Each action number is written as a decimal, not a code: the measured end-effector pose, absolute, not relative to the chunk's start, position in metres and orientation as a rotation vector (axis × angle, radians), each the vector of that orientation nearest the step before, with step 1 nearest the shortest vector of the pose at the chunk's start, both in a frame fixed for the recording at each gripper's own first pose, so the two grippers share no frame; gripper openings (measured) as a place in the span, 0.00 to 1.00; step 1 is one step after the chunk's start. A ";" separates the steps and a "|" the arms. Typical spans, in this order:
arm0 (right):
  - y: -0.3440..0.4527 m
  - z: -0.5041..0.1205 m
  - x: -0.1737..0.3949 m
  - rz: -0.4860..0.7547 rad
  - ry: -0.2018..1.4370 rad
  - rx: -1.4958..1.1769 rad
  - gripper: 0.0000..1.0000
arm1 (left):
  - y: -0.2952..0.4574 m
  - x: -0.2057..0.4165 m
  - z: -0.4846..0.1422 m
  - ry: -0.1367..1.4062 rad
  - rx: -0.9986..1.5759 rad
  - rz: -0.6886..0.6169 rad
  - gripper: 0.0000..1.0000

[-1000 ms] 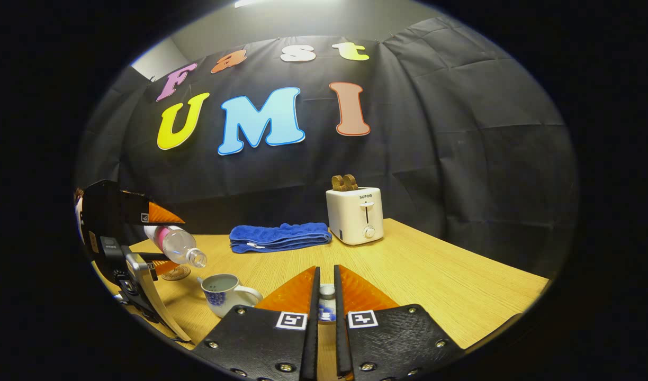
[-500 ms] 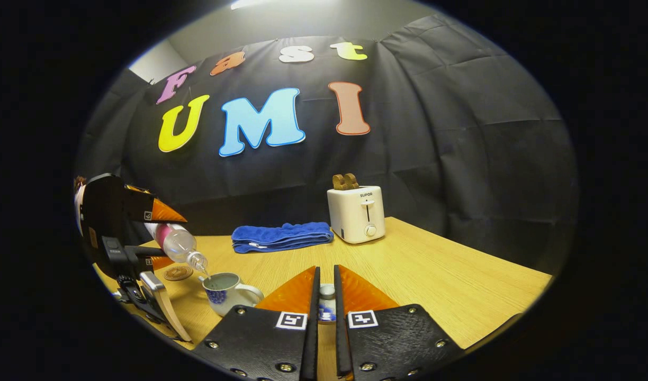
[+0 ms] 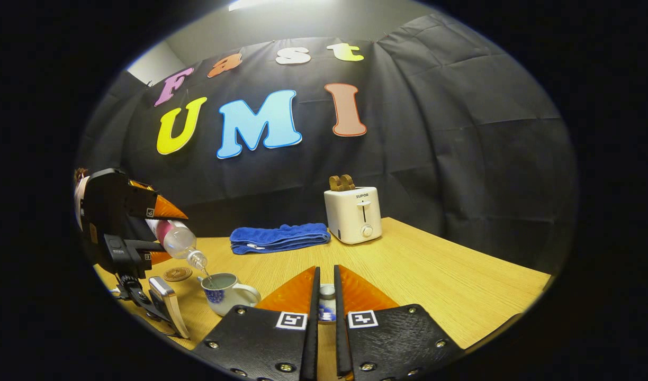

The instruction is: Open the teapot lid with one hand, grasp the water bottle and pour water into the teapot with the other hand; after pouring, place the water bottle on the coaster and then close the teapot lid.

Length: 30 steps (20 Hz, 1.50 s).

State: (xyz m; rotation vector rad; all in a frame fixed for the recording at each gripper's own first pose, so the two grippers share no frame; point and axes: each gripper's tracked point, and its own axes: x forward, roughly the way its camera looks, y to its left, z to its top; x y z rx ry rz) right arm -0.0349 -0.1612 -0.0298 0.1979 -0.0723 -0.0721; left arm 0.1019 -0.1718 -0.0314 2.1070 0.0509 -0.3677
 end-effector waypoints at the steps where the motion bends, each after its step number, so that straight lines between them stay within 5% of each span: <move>1: -0.162 -0.030 -0.036 -0.073 -0.073 0.199 0.14 | -0.172 0.103 -0.030 0.050 2.117 -0.365 0.85; 11: -0.167 -0.034 -0.039 -0.078 -0.065 0.212 0.14 | -0.178 0.103 -0.019 0.032 2.224 -0.349 0.80; 30: -0.172 -0.039 -0.040 -0.082 -0.059 0.230 0.14 | -0.188 0.100 -0.009 -0.003 2.340 -0.355 0.84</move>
